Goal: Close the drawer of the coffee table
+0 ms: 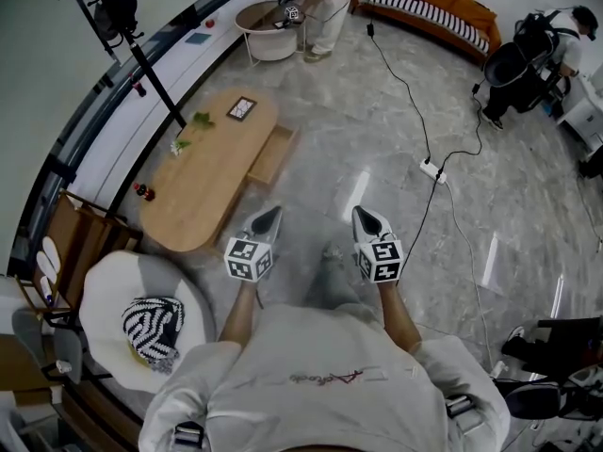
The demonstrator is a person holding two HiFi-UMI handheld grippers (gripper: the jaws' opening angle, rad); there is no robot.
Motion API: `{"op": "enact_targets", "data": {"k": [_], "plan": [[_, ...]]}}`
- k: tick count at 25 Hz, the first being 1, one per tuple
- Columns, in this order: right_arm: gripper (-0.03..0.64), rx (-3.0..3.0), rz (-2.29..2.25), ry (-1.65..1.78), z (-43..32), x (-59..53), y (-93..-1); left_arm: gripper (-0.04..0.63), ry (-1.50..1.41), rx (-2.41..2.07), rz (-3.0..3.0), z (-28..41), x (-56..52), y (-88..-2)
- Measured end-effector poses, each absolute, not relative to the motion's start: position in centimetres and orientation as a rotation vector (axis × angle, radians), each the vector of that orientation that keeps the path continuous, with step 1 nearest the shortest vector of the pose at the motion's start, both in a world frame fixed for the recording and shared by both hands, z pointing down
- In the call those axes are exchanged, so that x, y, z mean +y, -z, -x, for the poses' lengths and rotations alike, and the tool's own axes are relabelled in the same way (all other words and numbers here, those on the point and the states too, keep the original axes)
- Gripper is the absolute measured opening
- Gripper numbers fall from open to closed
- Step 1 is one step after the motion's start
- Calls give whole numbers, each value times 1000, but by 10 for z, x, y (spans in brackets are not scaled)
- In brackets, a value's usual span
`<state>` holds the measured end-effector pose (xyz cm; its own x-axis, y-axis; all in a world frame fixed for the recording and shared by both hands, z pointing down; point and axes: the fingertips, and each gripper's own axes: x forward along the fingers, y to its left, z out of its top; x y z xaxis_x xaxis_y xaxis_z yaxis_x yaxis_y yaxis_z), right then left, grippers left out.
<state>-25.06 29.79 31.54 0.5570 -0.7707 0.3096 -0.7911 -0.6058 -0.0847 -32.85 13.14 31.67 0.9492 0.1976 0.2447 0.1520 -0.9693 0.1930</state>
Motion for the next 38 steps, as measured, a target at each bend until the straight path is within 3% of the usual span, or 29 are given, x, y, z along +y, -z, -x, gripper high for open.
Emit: {"op": "enact_targets", "data": {"k": [10,38], "plan": [[5,-1402,-2713,-520,183,276,-331,-2,-407,237,-2930,257,112,-325],[5,-1517,-2678,-539,-141,207,-319,-2,-442,177,-2947,-66,59,-312]]}}
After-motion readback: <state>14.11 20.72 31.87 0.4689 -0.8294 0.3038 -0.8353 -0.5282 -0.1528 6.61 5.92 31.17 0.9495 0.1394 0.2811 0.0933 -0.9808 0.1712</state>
